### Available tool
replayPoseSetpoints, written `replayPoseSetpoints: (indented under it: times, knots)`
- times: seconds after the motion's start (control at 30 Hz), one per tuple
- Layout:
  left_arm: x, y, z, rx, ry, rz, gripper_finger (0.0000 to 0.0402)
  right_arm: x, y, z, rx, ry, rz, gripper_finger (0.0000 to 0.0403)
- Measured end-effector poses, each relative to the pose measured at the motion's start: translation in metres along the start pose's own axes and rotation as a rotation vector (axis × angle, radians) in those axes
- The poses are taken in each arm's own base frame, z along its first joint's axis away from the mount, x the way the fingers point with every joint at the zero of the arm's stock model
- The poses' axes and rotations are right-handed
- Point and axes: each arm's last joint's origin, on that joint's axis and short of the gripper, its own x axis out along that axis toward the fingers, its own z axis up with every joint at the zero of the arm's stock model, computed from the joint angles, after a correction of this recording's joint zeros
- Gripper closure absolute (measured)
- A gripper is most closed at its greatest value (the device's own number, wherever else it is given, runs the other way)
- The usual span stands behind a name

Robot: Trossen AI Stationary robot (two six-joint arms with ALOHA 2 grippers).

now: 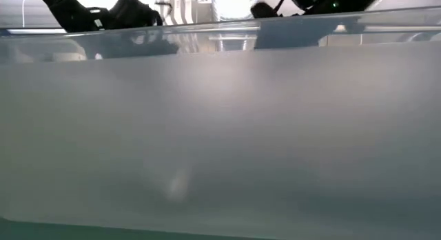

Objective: Sort silverware by color (type)
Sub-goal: Put the black spoon into the orange bin

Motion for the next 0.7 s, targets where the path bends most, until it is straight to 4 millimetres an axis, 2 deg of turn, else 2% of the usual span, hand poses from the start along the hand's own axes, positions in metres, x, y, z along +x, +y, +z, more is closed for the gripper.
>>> replayPoseSetpoints:
  times: [0.1, 0.2, 0.37, 0.7]
  knots:
    - [-0.002, -0.006, 0.011, -0.054, -0.116, -0.051, 0.0401, 0.002, -0.002, -0.004, 0.083, -0.147, 0.1, 0.0264]
    - [-0.003, -0.012, 0.014, -0.078, -0.16, -0.086, 0.0401, 0.002, -0.006, -0.007, 0.144, -0.217, 0.112, 0.0264]
    - [0.0, -0.028, 0.02, -0.119, -0.218, -0.16, 0.0401, 0.002, -0.008, -0.006, 0.154, -0.256, 0.06, 0.0264]
    - [0.029, -0.051, 0.025, -0.127, -0.211, -0.144, 0.0401, 0.0, -0.002, 0.002, 0.111, -0.288, 0.075, 0.0264]
